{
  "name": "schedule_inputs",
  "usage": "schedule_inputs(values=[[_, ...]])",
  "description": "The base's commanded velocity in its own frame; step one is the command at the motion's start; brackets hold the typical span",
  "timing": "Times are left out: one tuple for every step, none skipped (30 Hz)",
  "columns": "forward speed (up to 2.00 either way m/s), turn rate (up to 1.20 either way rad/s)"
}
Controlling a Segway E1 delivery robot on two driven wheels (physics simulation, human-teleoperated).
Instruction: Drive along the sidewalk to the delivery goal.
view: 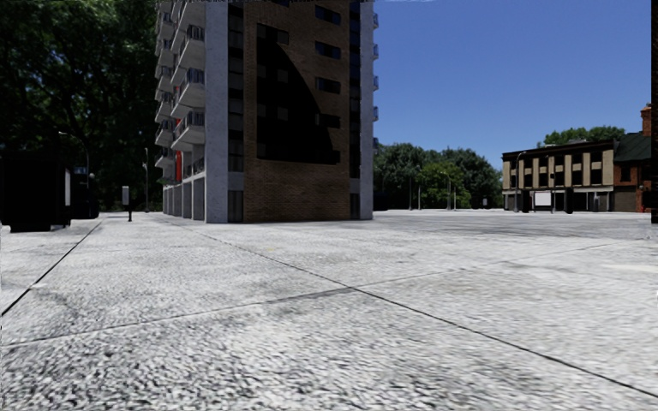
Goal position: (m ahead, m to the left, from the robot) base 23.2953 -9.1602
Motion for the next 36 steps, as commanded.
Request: schedule_inputs(values=[[2.0,-0.46],[2.0,-0.46],[2.0,-0.46],[2.0,-0.46],[2.0,-0.46],[2.0,-0.47],[2.0,-0.47],[2.0,-0.47],[2.0,-0.47],[2.0,-0.47],[2.0,-0.47],[2.0,-0.47],[2.0,-0.47],[2.0,-0.47],[2.0,-0.47],[2.0,-0.47],[2.0,-0.47],[2.0,-0.4],[2.0,-0.4],[2.0,-0.15],[2.0,0.0],[2.0,0.0],[2.0,0.0],[2.0,0.0],[2.0,0.0],[2.0,0.0],[2.0,0.0],[2.0,0.0],[2.0,0.0],[2.0,0.0],[2.0,0.0],[2.0,0.0],[2.0,0.0],[2.0,0.0],[2.0,0.0],[2.0,0.0]])
